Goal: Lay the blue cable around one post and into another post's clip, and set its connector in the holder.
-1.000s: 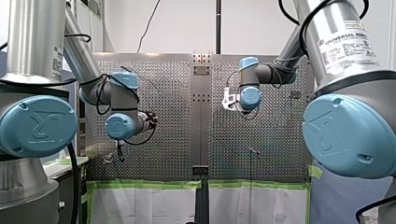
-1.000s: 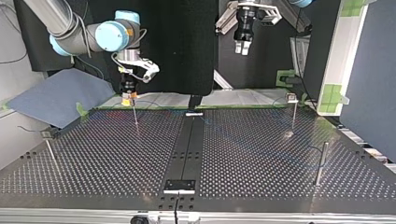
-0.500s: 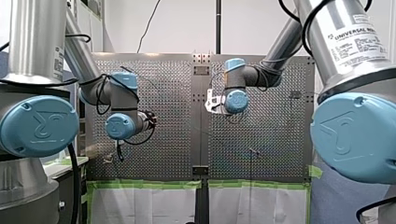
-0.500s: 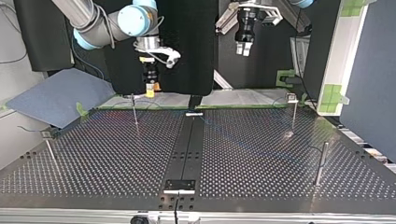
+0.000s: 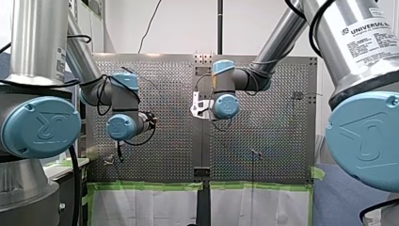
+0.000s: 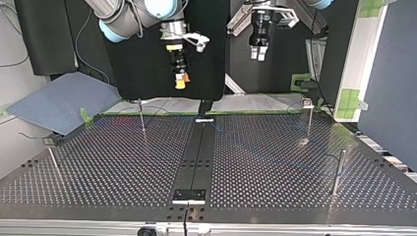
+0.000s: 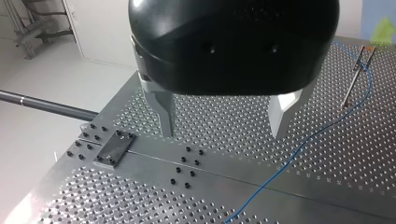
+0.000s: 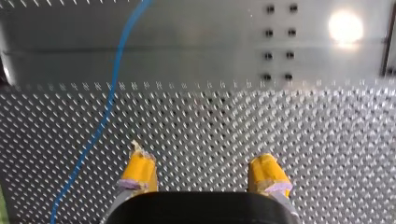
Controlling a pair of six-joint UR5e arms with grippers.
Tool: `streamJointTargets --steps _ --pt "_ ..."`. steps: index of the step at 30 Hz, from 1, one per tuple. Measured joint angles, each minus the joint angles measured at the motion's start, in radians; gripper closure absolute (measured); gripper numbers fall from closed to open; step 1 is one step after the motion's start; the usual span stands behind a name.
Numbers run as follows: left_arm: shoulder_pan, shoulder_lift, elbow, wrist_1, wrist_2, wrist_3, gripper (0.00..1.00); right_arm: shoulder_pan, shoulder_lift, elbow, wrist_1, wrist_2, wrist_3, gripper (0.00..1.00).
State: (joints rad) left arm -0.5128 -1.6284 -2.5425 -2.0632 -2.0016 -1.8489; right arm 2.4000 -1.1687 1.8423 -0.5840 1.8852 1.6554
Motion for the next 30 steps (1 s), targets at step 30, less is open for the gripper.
streamJointTargets --steps 30 --pt "0.041 -0.013 0.001 -0.085 -0.030 0.164 0.00 -0.028 0.000 0.104 -0.003 -0.028 -0.021 0.00"
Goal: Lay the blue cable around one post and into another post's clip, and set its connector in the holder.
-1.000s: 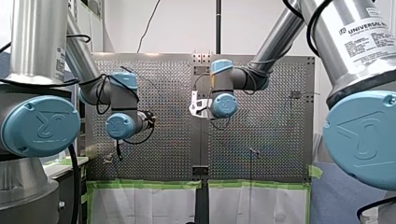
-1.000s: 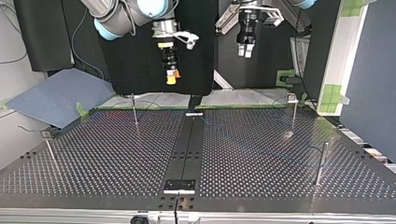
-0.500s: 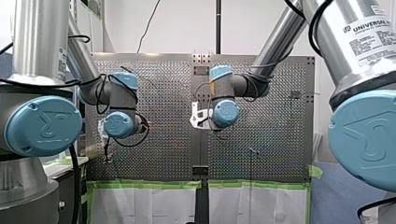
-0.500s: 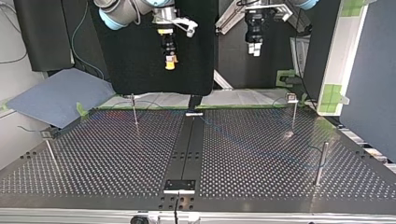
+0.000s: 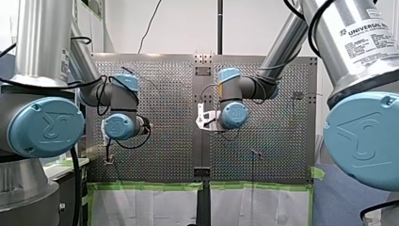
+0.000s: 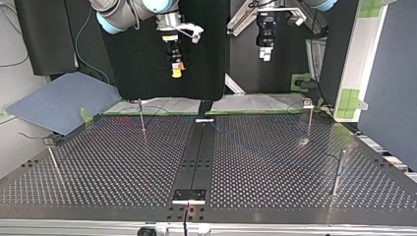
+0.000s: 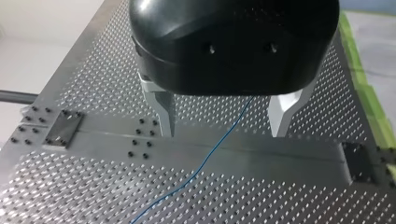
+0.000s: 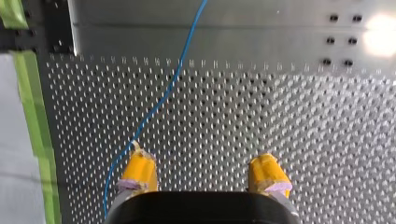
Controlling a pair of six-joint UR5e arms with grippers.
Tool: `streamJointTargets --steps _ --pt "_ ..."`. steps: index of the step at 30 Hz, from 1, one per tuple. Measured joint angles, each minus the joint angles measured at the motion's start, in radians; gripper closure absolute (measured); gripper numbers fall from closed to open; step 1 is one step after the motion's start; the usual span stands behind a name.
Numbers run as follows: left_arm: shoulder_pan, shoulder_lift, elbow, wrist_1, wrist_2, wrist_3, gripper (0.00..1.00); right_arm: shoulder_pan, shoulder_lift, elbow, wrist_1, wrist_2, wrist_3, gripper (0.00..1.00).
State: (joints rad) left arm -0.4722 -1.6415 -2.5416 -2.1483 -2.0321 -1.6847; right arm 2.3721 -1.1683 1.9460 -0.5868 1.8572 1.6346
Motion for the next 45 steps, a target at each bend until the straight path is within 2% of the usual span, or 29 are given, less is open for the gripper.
streamJointTargets --steps 5,10,20,32,45 --pt "0.004 -0.019 0.000 0.000 0.045 -0.010 0.00 0.015 0.000 0.006 0.000 -0.030 -0.005 0.00" --pt "0.010 -0.024 0.002 0.000 0.061 -0.031 0.00 0.027 0.000 0.018 -0.012 -0.033 -0.005 0.00" --pt "0.021 -0.025 0.002 -0.016 0.054 -0.040 0.00 0.031 -0.001 0.021 -0.058 -0.034 -0.005 0.00" --pt "0.024 -0.025 0.001 -0.034 0.049 -0.013 0.00 0.035 -0.010 0.021 -0.056 -0.034 -0.005 0.00" --pt "0.024 -0.025 0.002 -0.035 0.049 -0.010 0.00 0.036 -0.011 0.021 -0.058 -0.035 -0.005 0.00"
